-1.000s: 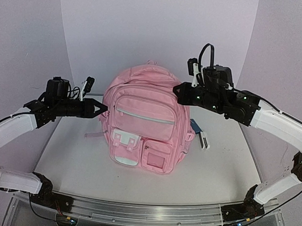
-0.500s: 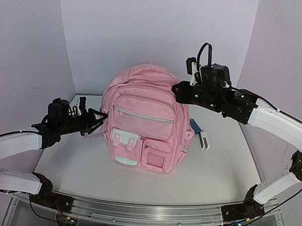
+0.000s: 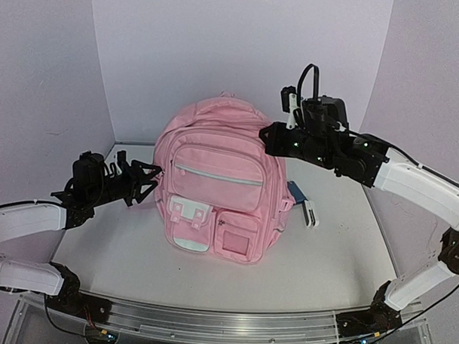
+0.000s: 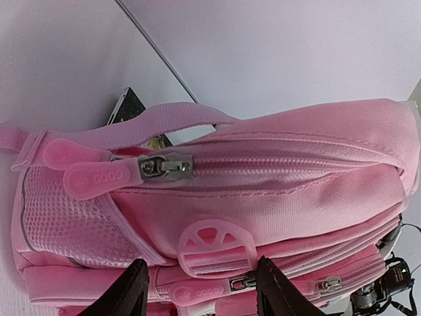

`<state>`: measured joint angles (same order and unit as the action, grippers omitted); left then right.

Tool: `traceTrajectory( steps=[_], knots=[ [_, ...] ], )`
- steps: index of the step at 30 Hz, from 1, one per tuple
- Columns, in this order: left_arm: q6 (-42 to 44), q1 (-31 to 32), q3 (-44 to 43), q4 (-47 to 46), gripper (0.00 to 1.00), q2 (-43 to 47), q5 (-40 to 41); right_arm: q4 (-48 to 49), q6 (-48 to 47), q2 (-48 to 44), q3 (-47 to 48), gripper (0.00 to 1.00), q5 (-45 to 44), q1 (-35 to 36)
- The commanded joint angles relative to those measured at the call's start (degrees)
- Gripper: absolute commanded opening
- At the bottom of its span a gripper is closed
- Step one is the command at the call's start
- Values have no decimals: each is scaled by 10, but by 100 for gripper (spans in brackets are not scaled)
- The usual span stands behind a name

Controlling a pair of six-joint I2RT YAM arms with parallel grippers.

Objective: Pack the student bag
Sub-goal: Unzip the student bag at the center of the board.

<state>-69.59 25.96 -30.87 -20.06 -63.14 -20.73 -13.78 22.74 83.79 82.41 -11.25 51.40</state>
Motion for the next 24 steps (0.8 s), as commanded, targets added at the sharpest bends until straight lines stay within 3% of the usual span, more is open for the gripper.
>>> traceTrajectory(
  steps=[1,8,16,24],
  knots=[
    [-45,7,8,-43,55,-19,14,-4,1,15,16,0,7,0],
    [-76,35,6,-76,52,-50,31,-4,0,18,19,0,6,0],
    [-83,43,1,-67,32,-36,65,-4,-2,17,17,0,3,0],
    [-92,43,14,-73,23,-7,73,-4,-1,17,16,0,3,0]
  ],
)
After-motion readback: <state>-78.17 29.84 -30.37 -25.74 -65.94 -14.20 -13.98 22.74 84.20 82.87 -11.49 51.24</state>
